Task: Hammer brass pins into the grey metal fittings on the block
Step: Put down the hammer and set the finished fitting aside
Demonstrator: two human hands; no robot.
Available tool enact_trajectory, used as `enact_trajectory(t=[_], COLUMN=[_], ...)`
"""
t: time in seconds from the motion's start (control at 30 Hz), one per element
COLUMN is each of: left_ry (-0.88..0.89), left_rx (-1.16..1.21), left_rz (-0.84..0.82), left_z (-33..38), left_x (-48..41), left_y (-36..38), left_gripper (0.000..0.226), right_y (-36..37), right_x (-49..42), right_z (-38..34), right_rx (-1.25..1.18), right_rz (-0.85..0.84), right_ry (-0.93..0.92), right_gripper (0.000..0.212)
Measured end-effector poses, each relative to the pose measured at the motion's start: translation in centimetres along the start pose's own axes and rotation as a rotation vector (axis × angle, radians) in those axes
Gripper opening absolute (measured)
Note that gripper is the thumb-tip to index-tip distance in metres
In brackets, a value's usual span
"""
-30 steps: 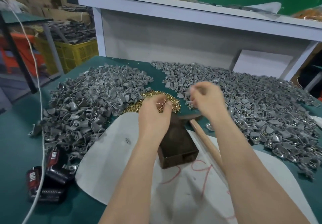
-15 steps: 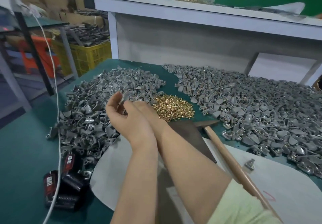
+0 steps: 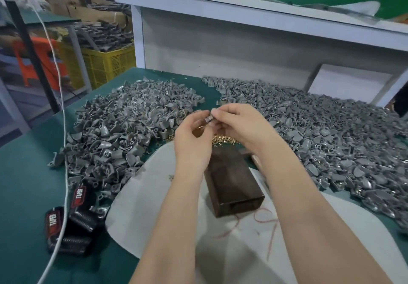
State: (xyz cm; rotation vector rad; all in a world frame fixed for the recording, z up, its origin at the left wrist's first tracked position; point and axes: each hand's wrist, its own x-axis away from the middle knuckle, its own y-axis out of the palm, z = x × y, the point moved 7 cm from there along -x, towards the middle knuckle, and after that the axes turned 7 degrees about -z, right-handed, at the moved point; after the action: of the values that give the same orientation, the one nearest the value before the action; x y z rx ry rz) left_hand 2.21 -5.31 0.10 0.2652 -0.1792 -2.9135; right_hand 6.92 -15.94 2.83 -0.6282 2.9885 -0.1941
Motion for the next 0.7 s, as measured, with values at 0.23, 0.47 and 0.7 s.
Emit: enact_trajectory(t=[0.23, 0.47, 0.7], left_ry=[0.000, 0.042, 0.029], left_rx=[0.107, 0.047, 0.092], left_rz=[0.106, 0.147, 0.166], left_z=[-0.3, 0.0, 0.0], left_x=[0.0, 0.0, 0.1], left_y=[-0.8, -1.2, -1.2], left_gripper=[0.018, 0.026, 0.026], right_y=[-1.1, 3.1, 2.6], right_x=[-1.6, -6.1, -7.4], right_z=[3.7, 7.2, 7.6], right_rx=[0.931, 0.653, 1.002], right_rz=[0.140, -0.081, -0.174], right_ry=[0.300, 0.541, 0.536], right_gripper=[0.015, 0.036, 0.031])
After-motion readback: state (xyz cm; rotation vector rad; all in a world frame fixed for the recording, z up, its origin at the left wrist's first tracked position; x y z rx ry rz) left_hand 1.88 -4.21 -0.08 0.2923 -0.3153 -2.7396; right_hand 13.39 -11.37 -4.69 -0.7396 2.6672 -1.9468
